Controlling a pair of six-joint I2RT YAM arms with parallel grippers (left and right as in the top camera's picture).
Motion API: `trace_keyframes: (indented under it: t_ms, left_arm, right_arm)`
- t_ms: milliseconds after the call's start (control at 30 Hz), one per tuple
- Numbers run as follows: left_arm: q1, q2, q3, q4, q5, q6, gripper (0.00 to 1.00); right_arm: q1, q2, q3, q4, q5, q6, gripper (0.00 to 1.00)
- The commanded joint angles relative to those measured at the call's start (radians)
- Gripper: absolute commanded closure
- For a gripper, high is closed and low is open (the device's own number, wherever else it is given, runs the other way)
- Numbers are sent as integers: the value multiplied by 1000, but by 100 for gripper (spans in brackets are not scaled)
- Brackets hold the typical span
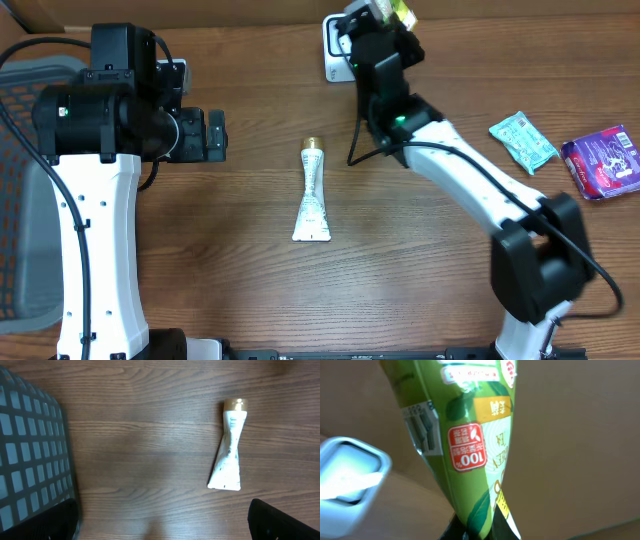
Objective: Scan the item barcode
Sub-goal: 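Hold the green-yellow packet's barcode under the scanner with the right gripper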
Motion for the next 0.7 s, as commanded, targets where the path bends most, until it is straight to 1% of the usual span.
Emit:
trace_keyframes:
  t_ms: [0, 100, 200, 333, 433, 667]
  left_arm:
    - [4, 7, 3, 2, 6, 22, 1]
    - [4, 7, 3, 2, 6, 22, 0]
    - [4, 7, 3, 2, 6, 22, 0]
    - [4, 7, 3, 2, 6, 22, 1]
    - [4, 7, 3, 2, 6, 22, 1]
    - [4, 7, 3, 2, 6, 22, 0]
  right_arm:
    - [-1, 64, 39, 131, 101, -364, 96]
    - [-8, 132, 39, 259, 74, -501, 96]
    - [-29, 183, 39, 333, 0, -610, 96]
    - [-56, 242, 40, 448, -80, -713, 96]
    - [-73, 276, 44, 539, -83, -729, 96]
    - [-82, 330, 86, 532, -125, -728, 96]
